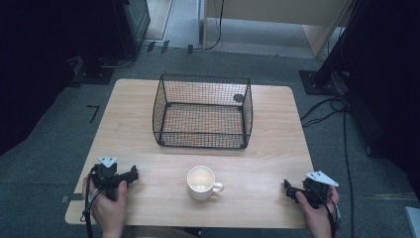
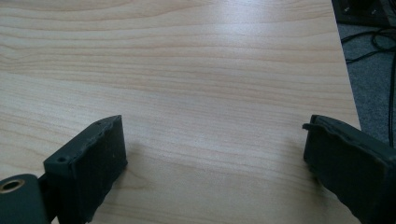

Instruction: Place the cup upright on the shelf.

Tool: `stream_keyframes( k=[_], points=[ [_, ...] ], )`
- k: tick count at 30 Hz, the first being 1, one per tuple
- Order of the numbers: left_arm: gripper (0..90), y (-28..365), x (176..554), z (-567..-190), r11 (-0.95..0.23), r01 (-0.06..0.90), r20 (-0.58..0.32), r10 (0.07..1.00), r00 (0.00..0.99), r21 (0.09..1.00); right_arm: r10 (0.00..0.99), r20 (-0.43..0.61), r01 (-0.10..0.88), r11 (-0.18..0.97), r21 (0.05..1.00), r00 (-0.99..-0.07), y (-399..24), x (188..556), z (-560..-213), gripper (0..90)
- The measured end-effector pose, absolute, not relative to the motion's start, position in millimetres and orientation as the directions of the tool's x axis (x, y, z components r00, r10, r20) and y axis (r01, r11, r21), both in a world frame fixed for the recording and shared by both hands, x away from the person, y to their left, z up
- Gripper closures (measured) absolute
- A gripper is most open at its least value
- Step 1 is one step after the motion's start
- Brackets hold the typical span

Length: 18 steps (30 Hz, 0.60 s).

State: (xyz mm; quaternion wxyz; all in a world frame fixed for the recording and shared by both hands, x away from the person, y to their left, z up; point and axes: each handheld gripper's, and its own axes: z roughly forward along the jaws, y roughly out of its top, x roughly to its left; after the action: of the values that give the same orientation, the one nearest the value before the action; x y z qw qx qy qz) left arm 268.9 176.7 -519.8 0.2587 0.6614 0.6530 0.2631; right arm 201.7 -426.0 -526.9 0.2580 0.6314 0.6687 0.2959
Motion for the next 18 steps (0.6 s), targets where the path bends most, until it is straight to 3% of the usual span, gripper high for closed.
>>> stream_keyframes(
  k=[8, 18],
  points=[
    [0.0, 177, 269, -520, -0.013, 0.728, 0.010, 1.000, 0.009, 0.685, 0.997, 0.053, 0.681, 0.003, 0.732, -0.062, -420, 198, -523, 12.3],
    [0.0, 177, 269, -520, -0.013, 0.728, 0.010, 1.000, 0.009, 0.686, 0.990, 0.058, 0.661, 0.041, 0.750, -0.128, -397, 198, -511, 12.6]
  ],
)
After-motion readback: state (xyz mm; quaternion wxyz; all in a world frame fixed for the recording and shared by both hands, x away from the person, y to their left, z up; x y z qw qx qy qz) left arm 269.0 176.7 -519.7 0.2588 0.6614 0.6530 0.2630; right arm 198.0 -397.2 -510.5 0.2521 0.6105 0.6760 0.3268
